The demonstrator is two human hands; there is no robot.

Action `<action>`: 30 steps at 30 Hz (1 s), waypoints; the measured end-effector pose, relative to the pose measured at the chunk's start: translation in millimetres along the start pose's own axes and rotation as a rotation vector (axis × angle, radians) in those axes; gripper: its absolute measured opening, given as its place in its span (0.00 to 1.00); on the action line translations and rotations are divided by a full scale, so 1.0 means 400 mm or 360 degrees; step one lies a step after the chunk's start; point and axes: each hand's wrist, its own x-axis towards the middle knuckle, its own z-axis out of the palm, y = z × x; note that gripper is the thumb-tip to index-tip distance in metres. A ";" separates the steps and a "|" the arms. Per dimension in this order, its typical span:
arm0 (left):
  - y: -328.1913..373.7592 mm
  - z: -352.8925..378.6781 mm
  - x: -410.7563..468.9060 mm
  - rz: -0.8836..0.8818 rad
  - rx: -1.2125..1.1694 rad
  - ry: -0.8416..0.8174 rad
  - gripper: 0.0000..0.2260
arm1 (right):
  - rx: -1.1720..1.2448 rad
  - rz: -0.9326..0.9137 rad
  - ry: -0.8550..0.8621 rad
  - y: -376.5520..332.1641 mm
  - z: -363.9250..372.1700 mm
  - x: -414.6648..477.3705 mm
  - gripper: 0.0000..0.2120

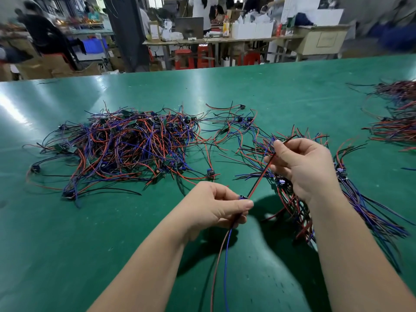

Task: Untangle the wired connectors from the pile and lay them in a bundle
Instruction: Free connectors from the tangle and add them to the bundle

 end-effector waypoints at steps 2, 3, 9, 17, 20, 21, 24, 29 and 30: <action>-0.001 -0.002 -0.002 -0.0016 0.0068 0.0037 0.06 | -0.0111 0.0008 0.0016 0.005 -0.002 0.000 0.13; -0.001 -0.003 -0.003 -0.0027 0.0088 0.0049 0.06 | -0.0156 0.0024 0.0022 0.007 -0.003 0.001 0.14; -0.005 -0.012 -0.001 -0.0056 0.0209 0.0068 0.08 | -0.0197 0.0179 0.0069 -0.001 -0.003 0.003 0.15; -0.013 -0.015 0.002 -0.0079 0.0342 0.0105 0.08 | -0.0125 0.0115 0.0090 -0.016 -0.029 0.008 0.11; -0.012 -0.015 0.002 -0.0066 0.0348 0.0111 0.09 | -0.0117 0.0140 0.0134 -0.023 -0.038 0.011 0.10; -0.011 -0.015 0.002 -0.0062 0.0339 0.0107 0.09 | -0.0101 0.0170 0.0151 -0.024 -0.040 0.013 0.12; -0.009 -0.016 0.003 -0.0056 0.0317 0.0074 0.08 | -0.0042 0.0291 0.0194 -0.026 -0.042 0.019 0.18; -0.002 -0.026 -0.008 -0.0066 0.0169 -0.0053 0.08 | 0.0241 0.0347 0.0113 -0.018 -0.034 0.019 0.12; 0.002 -0.026 -0.011 -0.0057 0.0092 -0.0070 0.08 | 0.0355 0.0329 0.0097 -0.016 -0.030 0.021 0.10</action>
